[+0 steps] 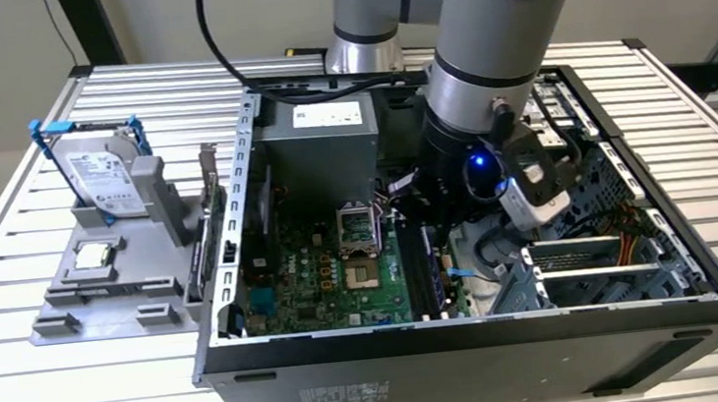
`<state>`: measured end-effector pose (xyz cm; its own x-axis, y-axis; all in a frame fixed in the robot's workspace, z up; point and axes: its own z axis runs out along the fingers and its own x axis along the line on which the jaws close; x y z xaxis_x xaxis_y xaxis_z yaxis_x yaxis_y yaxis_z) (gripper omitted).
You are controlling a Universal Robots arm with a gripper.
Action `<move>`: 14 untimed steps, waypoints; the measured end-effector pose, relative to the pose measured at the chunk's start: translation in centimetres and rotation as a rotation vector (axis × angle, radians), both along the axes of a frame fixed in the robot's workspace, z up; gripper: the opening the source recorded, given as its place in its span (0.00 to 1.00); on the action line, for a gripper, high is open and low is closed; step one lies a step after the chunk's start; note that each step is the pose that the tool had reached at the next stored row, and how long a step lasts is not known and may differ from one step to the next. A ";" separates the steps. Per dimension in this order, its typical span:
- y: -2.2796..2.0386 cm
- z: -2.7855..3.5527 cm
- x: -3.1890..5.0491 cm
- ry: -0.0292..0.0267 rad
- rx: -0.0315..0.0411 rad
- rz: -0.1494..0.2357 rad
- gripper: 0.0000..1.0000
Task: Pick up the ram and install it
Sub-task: 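Insert the ram into the slot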
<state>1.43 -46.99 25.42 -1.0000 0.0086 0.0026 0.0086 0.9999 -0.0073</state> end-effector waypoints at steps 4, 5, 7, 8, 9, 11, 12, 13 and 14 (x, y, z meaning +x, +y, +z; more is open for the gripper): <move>0.00 0.00 0.00 0.0000 0.0001 0.051 0.00; 0.00 0.00 0.00 0.0000 0.0000 0.066 0.00; 0.00 0.00 0.00 0.0000 0.0000 0.097 0.00; 0.00 0.00 -0.01 0.0000 0.0000 0.114 0.00; 0.00 0.00 0.00 0.0000 0.0000 0.134 0.00; 0.00 0.00 0.00 0.0000 0.0000 0.168 0.00; 0.00 0.00 0.00 0.0000 0.0000 0.186 0.00; 0.00 0.00 0.00 0.0000 0.0000 0.202 0.00; 0.00 0.00 0.00 -0.0001 0.0001 0.218 0.00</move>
